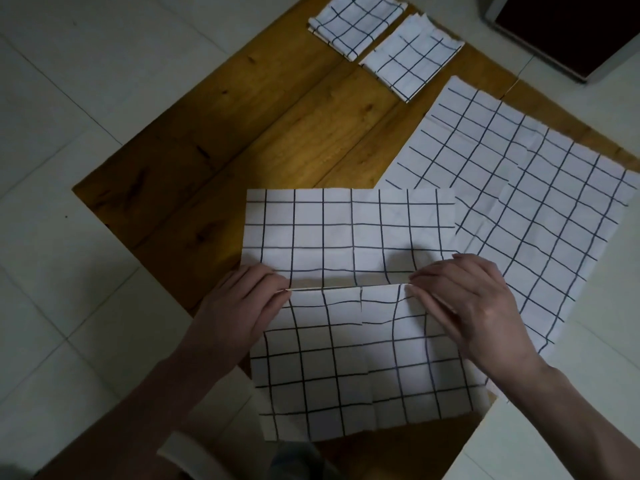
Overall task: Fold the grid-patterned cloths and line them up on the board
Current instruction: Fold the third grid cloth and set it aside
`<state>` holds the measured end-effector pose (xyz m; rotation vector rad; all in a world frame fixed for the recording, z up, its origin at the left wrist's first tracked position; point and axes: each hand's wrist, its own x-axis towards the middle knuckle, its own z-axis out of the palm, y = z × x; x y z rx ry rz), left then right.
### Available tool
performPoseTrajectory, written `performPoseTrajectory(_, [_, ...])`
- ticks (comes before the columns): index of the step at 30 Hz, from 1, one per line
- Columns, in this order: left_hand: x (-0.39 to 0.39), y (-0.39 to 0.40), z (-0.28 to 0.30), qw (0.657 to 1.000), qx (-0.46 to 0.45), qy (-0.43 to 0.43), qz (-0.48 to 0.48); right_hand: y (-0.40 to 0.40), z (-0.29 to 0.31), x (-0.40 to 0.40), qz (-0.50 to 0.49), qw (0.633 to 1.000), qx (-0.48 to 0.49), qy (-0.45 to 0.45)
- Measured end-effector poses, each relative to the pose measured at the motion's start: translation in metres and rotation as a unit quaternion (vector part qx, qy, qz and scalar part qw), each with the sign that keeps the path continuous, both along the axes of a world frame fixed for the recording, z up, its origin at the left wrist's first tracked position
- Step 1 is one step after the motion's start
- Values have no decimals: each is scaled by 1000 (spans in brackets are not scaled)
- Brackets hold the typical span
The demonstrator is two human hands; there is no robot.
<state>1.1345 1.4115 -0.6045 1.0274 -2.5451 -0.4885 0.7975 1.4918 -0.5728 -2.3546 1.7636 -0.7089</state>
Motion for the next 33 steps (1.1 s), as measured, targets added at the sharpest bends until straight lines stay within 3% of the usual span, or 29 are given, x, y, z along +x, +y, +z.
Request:
performPoseTrajectory(7, [0,-17,17,997,-46,-11,-61,-13,25,-15,1,1000,-5,13])
performPoseTrajectory(12, [0,-43,46,999,-17,50,5,-26,45,-35,16,998,-15,52])
performPoseTrajectory(15, [-4,-63,67,995,-54,83,-3,-38,57,-44,4,998,-20,60])
performPoseTrajectory(20, [-11,-97,91,989,-128,45,-53,-64,86,-50,-17,996,-57,63])
performPoseTrajectory(26, [-11,-111,107,981,-182,62,-25,-68,116,-54,-47,988,-113,90])
performPoseTrajectory(33, [6,-90,90,980,-182,72,-45,-27,94,-50,-70,985,-105,120])
